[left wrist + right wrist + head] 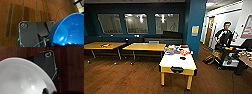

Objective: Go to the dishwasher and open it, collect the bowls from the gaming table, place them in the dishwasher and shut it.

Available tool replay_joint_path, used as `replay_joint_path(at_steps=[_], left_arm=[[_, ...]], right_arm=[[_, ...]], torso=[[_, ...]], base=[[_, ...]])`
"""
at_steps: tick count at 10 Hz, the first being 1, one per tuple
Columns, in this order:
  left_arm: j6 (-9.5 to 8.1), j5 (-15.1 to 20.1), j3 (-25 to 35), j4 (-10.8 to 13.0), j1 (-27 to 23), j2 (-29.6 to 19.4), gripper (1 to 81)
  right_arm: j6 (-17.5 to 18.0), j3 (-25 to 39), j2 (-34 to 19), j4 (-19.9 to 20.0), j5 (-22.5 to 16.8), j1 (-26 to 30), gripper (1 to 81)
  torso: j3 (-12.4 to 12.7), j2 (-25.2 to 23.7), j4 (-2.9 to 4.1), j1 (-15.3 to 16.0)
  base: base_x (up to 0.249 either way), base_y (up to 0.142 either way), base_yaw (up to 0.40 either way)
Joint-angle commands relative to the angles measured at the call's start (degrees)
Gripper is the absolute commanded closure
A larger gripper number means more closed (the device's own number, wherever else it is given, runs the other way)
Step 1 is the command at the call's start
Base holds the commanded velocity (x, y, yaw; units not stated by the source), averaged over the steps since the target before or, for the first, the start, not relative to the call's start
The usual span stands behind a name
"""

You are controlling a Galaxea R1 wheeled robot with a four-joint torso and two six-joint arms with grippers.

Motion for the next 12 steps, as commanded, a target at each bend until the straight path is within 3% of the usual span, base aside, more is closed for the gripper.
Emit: replay_joint_path(at_steps=[1, 12], left_arm=[[0.17, 1.24, 0.91, 0.77, -2.09, -2.30, 81.1], [0.17, 1.24, 0.30, 0.59, -2.09, -1.86, 81.1]], right_arm=[[-0.06, -0.08, -1.60, -0.96, -1.85, 2.32, 81.1], [-0.06, -0.52, -1.69, -0.96, -1.76, 1.97, 81.1]], torso=[[0.00, 0.00, 0.00, 0.00], [0.00, 0.00, 0.00, 0.02]], base=[[0.000, 0.000, 0.000], [0.000, 0.000, -0.202]])
